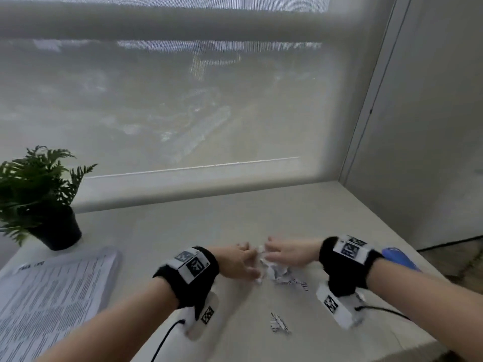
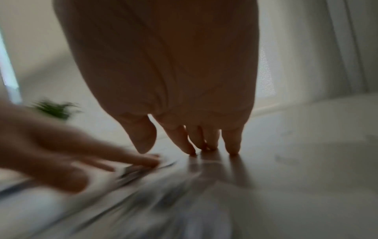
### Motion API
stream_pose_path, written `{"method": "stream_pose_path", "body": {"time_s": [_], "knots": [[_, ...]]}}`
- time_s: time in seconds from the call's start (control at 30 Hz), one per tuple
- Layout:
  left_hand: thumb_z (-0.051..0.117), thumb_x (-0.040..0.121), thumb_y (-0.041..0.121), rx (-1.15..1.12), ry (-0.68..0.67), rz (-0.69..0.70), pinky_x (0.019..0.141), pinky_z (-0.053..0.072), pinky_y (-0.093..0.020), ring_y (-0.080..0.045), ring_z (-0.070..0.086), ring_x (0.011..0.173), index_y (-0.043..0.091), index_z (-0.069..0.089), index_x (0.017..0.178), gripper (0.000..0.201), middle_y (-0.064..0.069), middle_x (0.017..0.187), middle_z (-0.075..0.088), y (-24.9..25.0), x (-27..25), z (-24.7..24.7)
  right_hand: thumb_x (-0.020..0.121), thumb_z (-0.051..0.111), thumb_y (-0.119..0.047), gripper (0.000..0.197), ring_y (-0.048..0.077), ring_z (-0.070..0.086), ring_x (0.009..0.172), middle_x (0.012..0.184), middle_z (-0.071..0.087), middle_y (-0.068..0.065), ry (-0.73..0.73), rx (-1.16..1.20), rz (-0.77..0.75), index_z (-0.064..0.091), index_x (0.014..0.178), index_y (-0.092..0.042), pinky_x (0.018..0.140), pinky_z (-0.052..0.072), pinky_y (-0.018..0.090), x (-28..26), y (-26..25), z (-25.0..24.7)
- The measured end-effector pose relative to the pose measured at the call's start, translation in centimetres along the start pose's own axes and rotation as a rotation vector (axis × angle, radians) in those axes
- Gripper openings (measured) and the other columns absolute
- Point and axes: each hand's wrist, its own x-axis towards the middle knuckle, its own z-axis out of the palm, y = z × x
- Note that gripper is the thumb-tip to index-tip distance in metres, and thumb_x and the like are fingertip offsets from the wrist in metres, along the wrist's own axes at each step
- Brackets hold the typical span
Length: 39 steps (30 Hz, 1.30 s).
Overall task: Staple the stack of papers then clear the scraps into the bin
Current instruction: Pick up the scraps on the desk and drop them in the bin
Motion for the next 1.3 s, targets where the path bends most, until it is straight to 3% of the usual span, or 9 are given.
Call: {"method": "stream_pose_path", "body": {"time_s": [0.17, 0.27, 0.4, 0.57, 0.73, 0.83, 0.93, 1.1, 1.3], "knots": [[0.046, 0.097, 0.034, -0.230, 0.108, 0.058, 0.105, 0.038, -0.032, -0.025, 0.053, 0.126, 0.012, 0.057, 0.130, 0.042, -0.008, 0.134, 0.059, 0.7, -0.5, -2.5, 0.101, 0.037, -0.028, 0.050, 0.012, 0.027, 0.142, 0.156, 0.028, 0.004, 0.078, 0.168, 0.117, 0.030, 0.147, -0.010, 0.114, 0.015, 0.020, -4.4, 3.2, -0.3], [0.039, 0.099, 0.033, -0.151, 0.285, -0.171, 0.113, 0.027, -0.034, -0.029, 0.033, 0.141, 0.004, 0.033, 0.145, 0.055, -0.016, 0.151, 0.035, -0.1, 0.9, -3.2, 0.102, 0.030, -0.027, 0.055, 0.023, 0.013, 0.148, 0.160, 0.013, 0.015, 0.204, 0.061, 0.346, 0.017, 0.149, 0.000, 0.116, 0.009, 0.024, -4.7, 6.1, -2.0], [0.032, 0.099, 0.044, -0.066, 0.155, -0.404, 0.118, 0.018, -0.036, -0.033, 0.018, 0.146, -0.006, 0.019, 0.146, 0.070, -0.024, 0.156, 0.018, -0.4, 2.2, -2.3, 0.100, 0.036, -0.033, 0.054, 0.029, 0.030, 0.141, 0.151, 0.032, 0.022, 0.185, 0.082, 0.365, 0.037, 0.139, 0.004, 0.116, 0.023, 0.030, -4.2, 6.3, -1.4], [0.040, 0.094, 0.049, -0.097, 0.108, -0.271, 0.117, 0.023, -0.040, -0.033, 0.026, 0.142, 0.003, 0.031, 0.145, 0.069, -0.017, 0.154, 0.026, 1.3, 2.0, -0.7, 0.099, 0.038, -0.036, 0.059, 0.029, 0.024, 0.144, 0.155, 0.024, 0.020, 0.027, 0.027, 0.208, 0.029, 0.144, 0.001, 0.117, 0.019, 0.032, -4.4, 3.2, 1.5], [0.037, 0.098, 0.042, -0.159, -0.067, -0.106, 0.114, 0.027, -0.040, -0.034, 0.035, 0.138, 0.000, 0.041, 0.140, 0.059, -0.021, 0.148, 0.037, 4.3, 0.8, -0.5, 0.100, 0.036, -0.034, 0.064, 0.027, 0.016, 0.147, 0.159, 0.013, 0.020, 0.213, 0.104, 0.308, 0.018, 0.147, 0.005, 0.117, 0.016, 0.028, -3.1, 3.8, -1.1], [0.035, 0.100, 0.034, -0.166, 0.106, -0.136, 0.101, 0.041, -0.034, -0.033, 0.052, 0.124, -0.002, 0.055, 0.127, 0.049, -0.020, 0.134, 0.055, 5.0, 1.3, -2.5, 0.100, 0.034, -0.038, 0.066, 0.032, 0.016, 0.146, 0.156, 0.014, 0.026, 0.199, 0.105, 0.317, 0.021, 0.145, 0.008, 0.117, 0.017, 0.031, -1.9, 4.0, -0.9], [0.031, 0.101, 0.027, -0.057, 0.292, -0.170, 0.108, 0.036, -0.036, -0.030, 0.044, 0.133, 0.002, 0.044, 0.137, 0.046, -0.017, 0.146, 0.044, 4.3, 3.8, -4.6, 0.100, 0.035, -0.037, 0.060, 0.030, 0.024, 0.143, 0.154, 0.022, 0.024, 0.116, 0.091, 0.218, 0.028, 0.144, 0.004, 0.115, 0.019, 0.030, -3.0, 2.5, 0.8], [0.029, 0.102, 0.026, 0.000, 0.190, -0.182, 0.121, 0.011, -0.034, -0.027, 0.007, 0.150, 0.003, 0.008, 0.152, 0.058, -0.014, 0.162, 0.000, 3.2, 9.2, -6.5, 0.100, 0.034, -0.035, 0.057, 0.016, 0.014, 0.148, 0.160, 0.016, 0.007, 0.027, 0.122, 0.042, 0.018, 0.151, -0.014, 0.114, 0.010, 0.019, -7.3, 2.0, 2.8], [0.036, 0.099, 0.035, 0.028, 0.147, -0.230, 0.119, 0.019, -0.037, -0.030, 0.023, 0.145, -0.001, 0.022, 0.147, 0.061, -0.019, 0.157, 0.019, 3.0, 12.7, -6.3, 0.101, 0.030, -0.036, 0.063, 0.018, 0.001, 0.150, 0.161, 0.003, 0.013, 0.214, 0.128, 0.338, 0.013, 0.149, 0.000, 0.119, 0.004, 0.026, -8.3, 7.0, 0.3]]}}
